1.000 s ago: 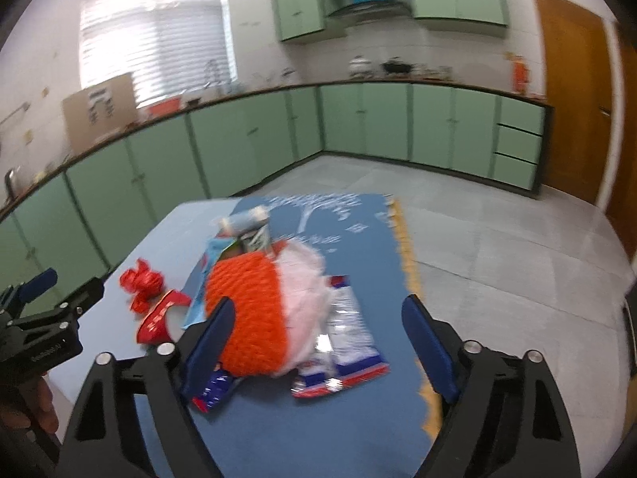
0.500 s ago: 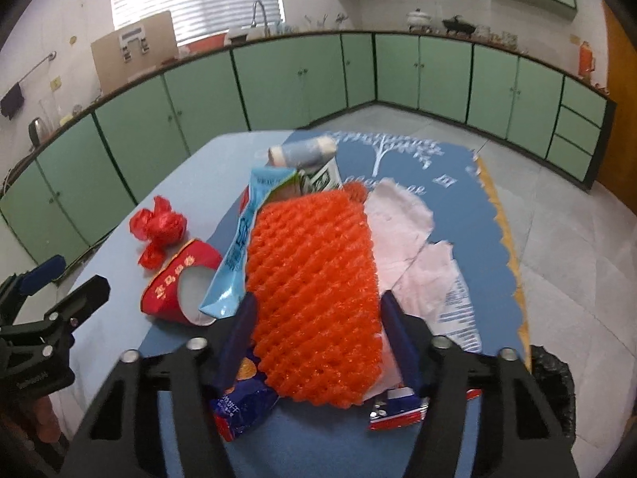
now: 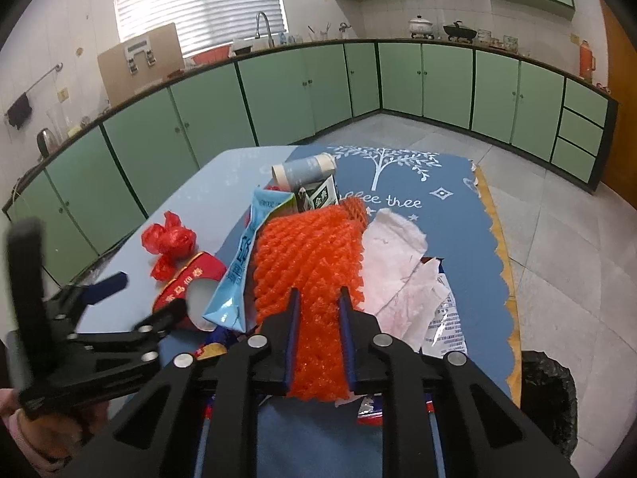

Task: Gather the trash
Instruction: 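Grasp the orange mesh net with the right gripper while the left grasps the red paper cup, then carry the orange net and red cup over the bin and release both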

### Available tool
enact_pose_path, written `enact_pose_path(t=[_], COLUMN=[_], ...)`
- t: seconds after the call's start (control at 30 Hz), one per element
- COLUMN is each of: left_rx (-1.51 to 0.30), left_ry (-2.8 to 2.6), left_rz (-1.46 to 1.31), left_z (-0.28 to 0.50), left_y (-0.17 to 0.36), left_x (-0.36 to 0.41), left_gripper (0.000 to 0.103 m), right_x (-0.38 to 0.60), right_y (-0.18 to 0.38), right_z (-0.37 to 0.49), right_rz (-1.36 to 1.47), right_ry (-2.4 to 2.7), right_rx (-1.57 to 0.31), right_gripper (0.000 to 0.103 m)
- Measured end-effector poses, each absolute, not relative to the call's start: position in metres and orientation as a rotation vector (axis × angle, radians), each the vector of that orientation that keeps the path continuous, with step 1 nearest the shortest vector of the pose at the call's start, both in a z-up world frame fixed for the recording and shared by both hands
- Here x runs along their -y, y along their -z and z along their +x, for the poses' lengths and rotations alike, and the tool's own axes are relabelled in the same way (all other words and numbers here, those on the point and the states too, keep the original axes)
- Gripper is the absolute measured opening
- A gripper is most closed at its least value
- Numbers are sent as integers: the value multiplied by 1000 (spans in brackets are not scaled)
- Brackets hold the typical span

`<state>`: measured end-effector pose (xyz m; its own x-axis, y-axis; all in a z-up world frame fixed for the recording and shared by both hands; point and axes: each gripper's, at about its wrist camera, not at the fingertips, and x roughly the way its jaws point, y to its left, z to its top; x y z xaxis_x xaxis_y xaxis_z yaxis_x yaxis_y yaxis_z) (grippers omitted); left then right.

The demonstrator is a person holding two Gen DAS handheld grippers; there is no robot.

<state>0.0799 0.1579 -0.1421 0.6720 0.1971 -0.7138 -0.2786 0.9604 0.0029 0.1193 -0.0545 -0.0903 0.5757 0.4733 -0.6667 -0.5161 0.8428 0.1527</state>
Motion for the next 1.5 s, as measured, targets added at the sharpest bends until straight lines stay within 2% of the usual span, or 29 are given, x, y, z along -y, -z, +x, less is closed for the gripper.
enact_pose_path(t=[0.33, 0.43, 0.6, 1.03, 1.3, 1.5], left_rx=[-869, -865, -815, -625, -585, -588], left_ry=[-220, -212, -215, -191, -19, 150], left_rz=[-185, -199, -205, -153, -133, -93], left_z=[102, 101, 90, 54, 67, 91], left_y=[166, 164, 152, 74, 52, 52], left_x=[-166, -164, -160, -133, -75, -9], left_gripper=[95, 80, 79, 79, 79, 79], right_x=[53, 54, 57, 96, 165, 235], right_y=[92, 92, 85, 38, 17, 25], right_z=[120, 121, 116, 103, 92, 83], right_rz=[-69, -64, -67, 49, 109, 138], right_ry=[-581, -578, -579, -598, -459, -262], right_rx=[-766, -768, -742, -636, -586, -597], right_gripper=[18, 18, 18, 17, 16, 16])
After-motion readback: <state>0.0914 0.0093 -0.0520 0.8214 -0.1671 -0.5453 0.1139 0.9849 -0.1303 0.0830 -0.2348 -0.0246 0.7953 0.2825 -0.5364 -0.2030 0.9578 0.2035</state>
